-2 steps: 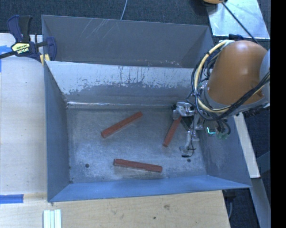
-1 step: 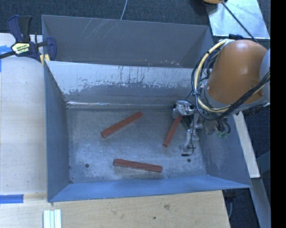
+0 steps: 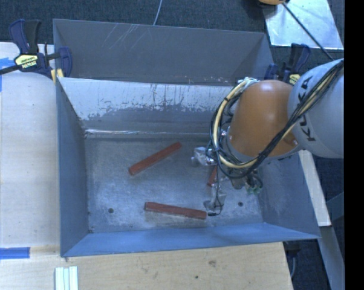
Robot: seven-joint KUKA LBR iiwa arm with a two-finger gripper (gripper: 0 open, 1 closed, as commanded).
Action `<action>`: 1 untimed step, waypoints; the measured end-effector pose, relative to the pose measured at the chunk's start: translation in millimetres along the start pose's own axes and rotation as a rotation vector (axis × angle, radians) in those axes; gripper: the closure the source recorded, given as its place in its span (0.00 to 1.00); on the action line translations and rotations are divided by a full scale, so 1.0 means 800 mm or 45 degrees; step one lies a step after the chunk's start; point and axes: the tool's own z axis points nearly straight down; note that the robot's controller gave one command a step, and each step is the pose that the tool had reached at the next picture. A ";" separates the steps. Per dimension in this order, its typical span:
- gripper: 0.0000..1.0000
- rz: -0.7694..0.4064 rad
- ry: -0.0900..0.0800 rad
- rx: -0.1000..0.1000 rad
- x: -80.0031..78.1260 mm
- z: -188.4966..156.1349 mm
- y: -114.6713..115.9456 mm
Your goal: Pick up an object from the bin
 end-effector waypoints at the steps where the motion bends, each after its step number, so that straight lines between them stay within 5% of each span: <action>1: 0.00 0.224 0.005 -0.001 -0.001 -0.003 0.037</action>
Offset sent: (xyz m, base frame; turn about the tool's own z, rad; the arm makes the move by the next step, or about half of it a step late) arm -0.0013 0.0602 0.0081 0.1105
